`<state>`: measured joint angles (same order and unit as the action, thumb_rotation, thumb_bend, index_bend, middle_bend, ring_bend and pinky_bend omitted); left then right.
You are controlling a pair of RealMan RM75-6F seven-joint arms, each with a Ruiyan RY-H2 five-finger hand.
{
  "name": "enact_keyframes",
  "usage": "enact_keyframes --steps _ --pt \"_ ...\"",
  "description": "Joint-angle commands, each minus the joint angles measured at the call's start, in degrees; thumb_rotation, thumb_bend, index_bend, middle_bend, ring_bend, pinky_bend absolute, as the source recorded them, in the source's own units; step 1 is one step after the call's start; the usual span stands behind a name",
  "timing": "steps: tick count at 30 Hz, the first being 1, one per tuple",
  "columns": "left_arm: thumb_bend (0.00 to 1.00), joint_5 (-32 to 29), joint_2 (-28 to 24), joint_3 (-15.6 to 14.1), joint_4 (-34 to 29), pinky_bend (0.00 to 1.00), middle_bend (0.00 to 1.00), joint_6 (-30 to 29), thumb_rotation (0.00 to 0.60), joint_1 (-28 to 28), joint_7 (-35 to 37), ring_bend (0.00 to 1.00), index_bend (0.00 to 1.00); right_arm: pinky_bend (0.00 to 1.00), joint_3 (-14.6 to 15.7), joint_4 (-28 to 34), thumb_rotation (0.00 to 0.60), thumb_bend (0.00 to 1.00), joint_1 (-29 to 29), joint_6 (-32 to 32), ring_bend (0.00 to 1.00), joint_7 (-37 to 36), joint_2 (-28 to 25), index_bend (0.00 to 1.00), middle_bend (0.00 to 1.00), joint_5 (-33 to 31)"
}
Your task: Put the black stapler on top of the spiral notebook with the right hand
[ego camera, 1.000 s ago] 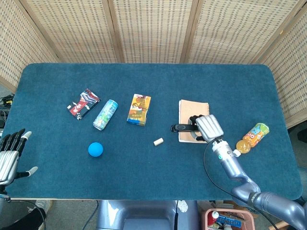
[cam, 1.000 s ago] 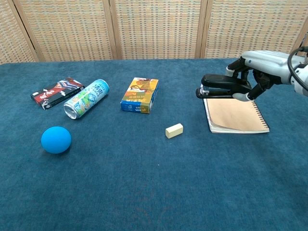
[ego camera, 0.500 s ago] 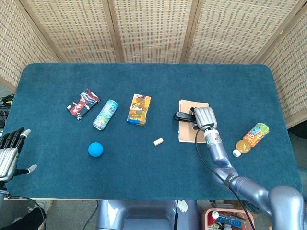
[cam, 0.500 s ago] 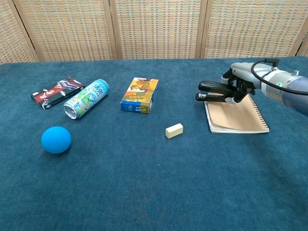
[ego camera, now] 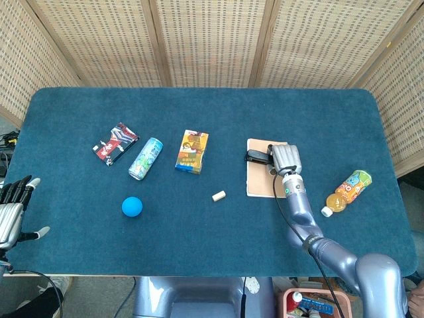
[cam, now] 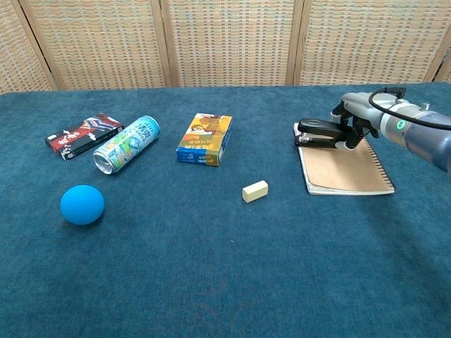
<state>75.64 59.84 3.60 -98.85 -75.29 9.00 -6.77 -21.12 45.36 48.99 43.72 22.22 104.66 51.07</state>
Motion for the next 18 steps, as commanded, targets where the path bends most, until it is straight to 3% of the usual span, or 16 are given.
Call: enact_keyframes --steps 1,8,10,12,14,18 --pt "0.03 0.07 0.04 -0.04 -0.01 0.0 0.0 -0.03 0.6 0.02 -0.1 0.0 0.0 0.7 0.09 -0.44 0.6 0.47 -0.17 -0.25 0.49 -0.81 -0.35 0.58 0.61 0.22" --pt "0.03 0.38 0.17 -0.3 -0.26 0.0 0.0 -0.11 0.6 0.06 -0.5 0.0 0.0 0.69 1.31 -1.12 0.6 0.45 -1.11 -0.64 0.49 -2.61 -0.82 0.55 0.59 1.44" --pt "0.03 0.47 0.2 -0.35 -0.35 0.0 0.0 -0.22 0.6 0.03 -0.58 0.0 0.0 0.57 1.76 -0.76 0.6 0.29 -1.37 -0.86 0.37 -3.14 -1.0 0.37 0.43 1.95" --pt "0.03 0.59 0.22 -0.43 -0.43 0.0 0.0 -0.27 0.6 0.03 -0.69 0.0 0.0 0.32 2.16 0.19 0.6 0.04 -1.69 -2.16 0.1 -3.97 -1.61 0.09 0.12 2.08" --pt "0.03 0.66 0.23 -0.49 -0.45 0.0 0.0 -0.3 0.6 0.03 -0.76 0.0 0.0 0.18 2.3 1.62 0.6 0.0 -1.9 -3.57 0.0 -4.76 -2.63 0.0 0.01 1.95" --pt "0.03 0.63 0.16 -0.45 -0.49 0.0 0.0 -0.38 0.6 0.04 -0.6 0.0 0.0 0.07 2.23 4.1 0.6 0.0 -2.38 -2.54 0.0 -5.94 -3.99 0.0 0.0 2.75"
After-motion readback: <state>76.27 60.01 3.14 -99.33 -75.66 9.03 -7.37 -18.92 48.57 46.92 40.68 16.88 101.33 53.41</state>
